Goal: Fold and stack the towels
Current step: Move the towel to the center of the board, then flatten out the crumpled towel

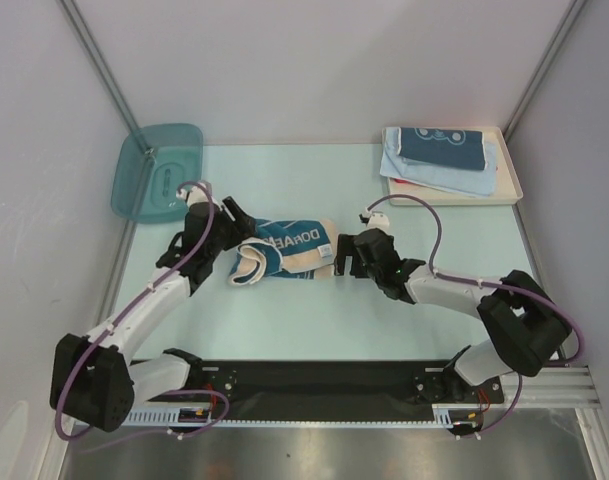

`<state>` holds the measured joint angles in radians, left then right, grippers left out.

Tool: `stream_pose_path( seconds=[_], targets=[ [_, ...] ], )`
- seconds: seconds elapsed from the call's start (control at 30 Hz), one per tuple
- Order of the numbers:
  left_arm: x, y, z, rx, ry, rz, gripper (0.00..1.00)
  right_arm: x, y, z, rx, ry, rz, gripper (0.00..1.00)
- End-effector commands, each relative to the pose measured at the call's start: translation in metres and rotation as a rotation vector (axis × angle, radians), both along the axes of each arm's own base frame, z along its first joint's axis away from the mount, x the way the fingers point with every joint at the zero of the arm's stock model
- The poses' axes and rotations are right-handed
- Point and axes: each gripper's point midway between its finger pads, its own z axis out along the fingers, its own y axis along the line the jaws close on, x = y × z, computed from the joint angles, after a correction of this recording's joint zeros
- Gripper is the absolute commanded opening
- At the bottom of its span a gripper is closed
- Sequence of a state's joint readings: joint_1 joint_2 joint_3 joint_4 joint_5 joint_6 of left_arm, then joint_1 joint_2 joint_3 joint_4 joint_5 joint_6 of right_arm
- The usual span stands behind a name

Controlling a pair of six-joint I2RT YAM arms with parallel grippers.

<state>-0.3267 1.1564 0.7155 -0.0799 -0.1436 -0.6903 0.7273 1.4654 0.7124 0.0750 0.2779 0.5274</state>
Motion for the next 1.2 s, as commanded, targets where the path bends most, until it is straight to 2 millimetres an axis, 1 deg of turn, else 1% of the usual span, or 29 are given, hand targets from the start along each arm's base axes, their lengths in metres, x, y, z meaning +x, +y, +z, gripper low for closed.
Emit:
stream_pose_path(
  seconds=[0.0, 0.03, 0.07, 0.13, 0.17, 0.2, 0.23, 0.3, 0.33, 0.37, 0.4, 0.43, 0.47, 0.5, 0.53, 0.6, 0.7, 0.83, 0.9, 0.93, 1.03, 1.07, 1.1, 1.13, 1.17],
  targets=[
    [0.004, 0.000, 0.051, 0.000, -0.114, -0.025, 0.69, 0.022, 0.005, 0.016, 0.040, -0.065, -0.062, 0.97],
    [0.001, 0.002, 0.052, 0.009, -0.105, -0.023, 0.69, 0.025, 0.007, 0.012, 0.031, -0.065, -0.057, 0.97],
    [-0.002, 0.004, 0.059, 0.009, -0.117, -0.023, 0.69, 0.029, 0.009, 0.014, 0.038, -0.071, -0.058, 0.97],
    [-0.010, 0.007, 0.064, 0.009, -0.126, -0.022, 0.68, 0.039, 0.013, 0.008, 0.048, -0.046, -0.052, 0.94],
    [-0.014, 0.008, 0.066, 0.013, -0.130, -0.023, 0.69, 0.042, 0.015, 0.006, 0.056, -0.041, -0.049, 0.91],
    [-0.020, 0.012, 0.074, 0.011, -0.153, -0.018, 0.68, 0.046, 0.015, 0.003, 0.067, -0.028, -0.049, 0.90],
    [-0.025, 0.014, 0.073, 0.027, -0.147, -0.023, 0.69, 0.048, 0.014, 0.001, 0.076, -0.021, -0.051, 0.89],
    [-0.039, 0.011, 0.073, 0.002, -0.154, -0.056, 0.68, 0.051, 0.019, -0.003, 0.126, -0.009, -0.037, 0.84],
    [-0.045, 0.008, 0.071, -0.013, -0.152, -0.078, 0.68, 0.056, 0.014, -0.003, 0.142, -0.007, -0.050, 0.83],
    [-0.053, 0.000, 0.067, -0.037, -0.147, -0.118, 0.66, 0.058, 0.016, -0.004, 0.165, -0.005, -0.054, 0.83],
    [-0.060, -0.003, 0.051, -0.044, -0.116, -0.133, 0.66, 0.059, 0.019, -0.003, 0.186, 0.000, -0.043, 0.83],
    [-0.068, -0.005, 0.049, -0.063, -0.114, -0.141, 0.65, 0.060, 0.020, -0.004, 0.197, 0.004, -0.044, 0.82],
    [-0.074, -0.011, 0.042, -0.065, -0.102, -0.162, 0.65, 0.063, 0.021, -0.003, 0.214, 0.000, -0.046, 0.82],
    [-0.076, -0.010, 0.034, -0.056, -0.091, -0.151, 0.65, 0.063, 0.024, -0.004, 0.230, 0.009, -0.037, 0.82],
    [-0.080, -0.011, 0.018, -0.050, -0.061, -0.153, 0.65, 0.064, 0.028, -0.002, 0.248, 0.006, -0.031, 0.80],
    [-0.083, -0.009, 0.000, -0.035, -0.020, -0.144, 0.65, 0.064, 0.036, -0.004, 0.281, 0.029, -0.017, 0.79],
    [-0.079, -0.001, -0.019, -0.006, 0.015, -0.089, 0.65, 0.061, 0.044, -0.006, 0.317, 0.048, -0.002, 0.77],
    [-0.070, 0.016, -0.037, 0.044, 0.059, 0.024, 0.65, 0.059, 0.045, -0.010, 0.320, 0.055, -0.014, 0.74],
    [-0.069, 0.022, -0.049, 0.060, 0.097, 0.065, 0.64, 0.060, 0.045, -0.010, 0.318, 0.054, -0.016, 0.70],
    [-0.066, 0.023, -0.049, 0.064, 0.088, 0.082, 0.64, 0.060, 0.044, -0.012, 0.316, 0.055, -0.021, 0.69],
    [-0.063, 0.026, -0.057, 0.069, 0.112, 0.114, 0.64, 0.062, 0.043, -0.014, 0.317, 0.062, -0.028, 0.64],
    [-0.062, 0.029, -0.058, 0.080, 0.113, 0.130, 0.63, 0.063, 0.043, -0.014, 0.318, 0.063, -0.029, 0.60],
    [-0.061, 0.031, -0.059, 0.087, 0.118, 0.144, 0.63, 0.063, 0.044, -0.013, 0.323, 0.063, -0.028, 0.58],
    [-0.061, 0.034, -0.065, 0.103, 0.138, 0.158, 0.64, 0.063, 0.042, -0.014, 0.323, 0.065, -0.032, 0.56],
    [-0.060, 0.039, -0.068, 0.114, 0.149, 0.180, 0.64, 0.064, 0.042, -0.013, 0.328, 0.064, -0.032, 0.51]
  ],
)
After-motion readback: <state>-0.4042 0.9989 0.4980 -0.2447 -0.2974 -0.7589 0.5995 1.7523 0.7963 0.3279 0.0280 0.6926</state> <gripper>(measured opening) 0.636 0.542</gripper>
